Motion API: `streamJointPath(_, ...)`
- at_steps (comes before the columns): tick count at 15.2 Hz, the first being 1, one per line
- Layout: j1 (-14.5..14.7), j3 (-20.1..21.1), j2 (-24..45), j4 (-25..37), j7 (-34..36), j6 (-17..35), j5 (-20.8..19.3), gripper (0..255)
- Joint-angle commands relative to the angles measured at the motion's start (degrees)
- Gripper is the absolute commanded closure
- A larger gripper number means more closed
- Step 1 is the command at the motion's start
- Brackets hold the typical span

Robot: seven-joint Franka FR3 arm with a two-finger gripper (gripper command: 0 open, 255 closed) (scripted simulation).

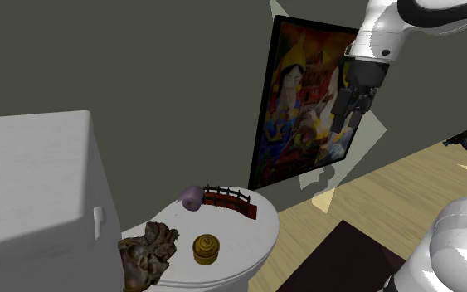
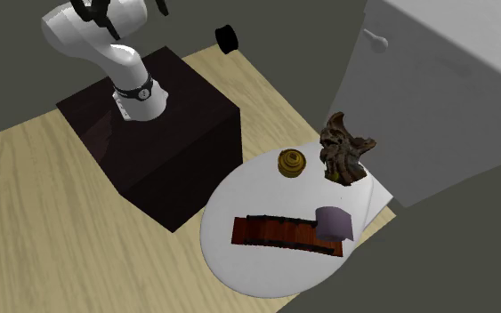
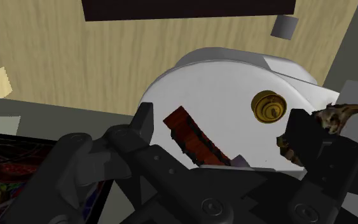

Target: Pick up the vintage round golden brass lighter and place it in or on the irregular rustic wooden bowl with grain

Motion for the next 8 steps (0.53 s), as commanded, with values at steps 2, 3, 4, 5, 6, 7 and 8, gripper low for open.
streamJointPath(2, 0.21, 0.69, 0.31, -1.43, 0.58, 1.81, 0.40, 0)
streamJointPath(3, 0.43, 1.38, 0.71, -2.80, 1.14, 3.65, 0.80, 0)
streamJointPath(4, 0.65, 2.08, 1.19, -4.09, 1.71, 5.50, 1.20, 0)
streamJointPath(5, 0.89, 2.79, 1.77, -5.31, 2.27, 7.37, 1.60, 0)
streamJointPath(6, 1.14, 3.50, 2.43, -6.47, 2.83, 9.26, 1.99, 0)
streamJointPath(7, 1.39, 4.20, 3.19, -7.55, 3.40, 11.17, 2.37, 0)
streamJointPath(8, 1.65, 4.92, 4.04, -8.55, 3.95, 13.10, 2.74, 0)
